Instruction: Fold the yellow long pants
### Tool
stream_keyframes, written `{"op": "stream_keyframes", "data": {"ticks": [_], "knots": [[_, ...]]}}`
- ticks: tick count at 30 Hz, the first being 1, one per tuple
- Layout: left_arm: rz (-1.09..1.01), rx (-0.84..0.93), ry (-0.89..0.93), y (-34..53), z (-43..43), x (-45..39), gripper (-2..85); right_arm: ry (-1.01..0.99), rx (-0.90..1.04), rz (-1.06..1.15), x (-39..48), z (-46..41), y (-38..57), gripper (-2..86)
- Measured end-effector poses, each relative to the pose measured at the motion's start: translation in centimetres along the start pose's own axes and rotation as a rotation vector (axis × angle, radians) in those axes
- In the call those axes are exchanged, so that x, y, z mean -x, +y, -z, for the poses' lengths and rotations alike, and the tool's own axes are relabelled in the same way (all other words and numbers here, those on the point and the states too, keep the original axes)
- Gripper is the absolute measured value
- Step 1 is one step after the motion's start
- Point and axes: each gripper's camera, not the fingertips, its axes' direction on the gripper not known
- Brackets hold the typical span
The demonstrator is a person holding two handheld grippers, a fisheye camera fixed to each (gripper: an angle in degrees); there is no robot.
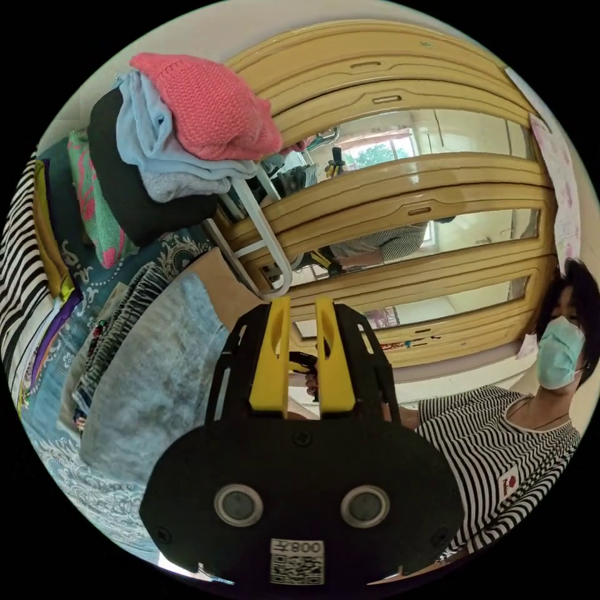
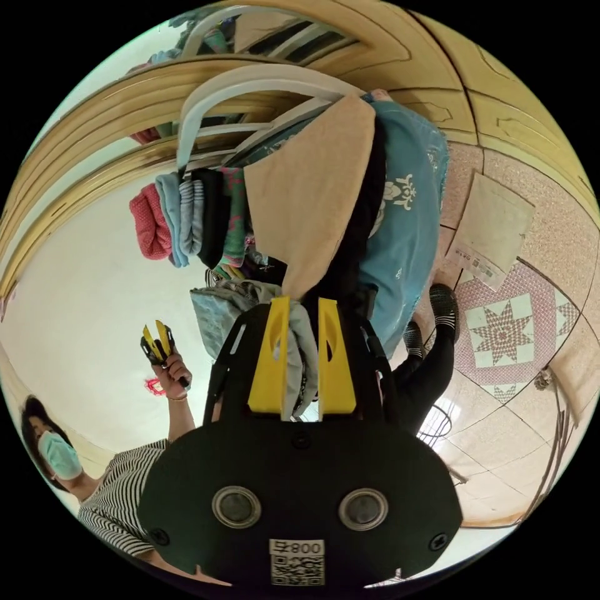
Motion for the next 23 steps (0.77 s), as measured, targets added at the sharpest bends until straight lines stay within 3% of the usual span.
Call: {"op": "stream_keyframes", "data": {"ticks": [5, 14, 23], "knots": [[0.031, -0.077, -0.179, 5.2, 4.4, 1.8, 8.8, 0.016, 0.04, 0.189, 6.1, 0.9, 3.2, 7.5], [0.155, -0.158, -0.458, 13.5, 7.9, 5.6, 11.5, -0.001, 0.138, 0.293, 11.6, -1.3, 7.6, 7.3], [0.105, -0.091, -0.484, 16.4, 5.5, 5.9, 5.6, -0.05, 0.29, 0.41, 17.1, -6.4, 12.0, 8.1]]}}
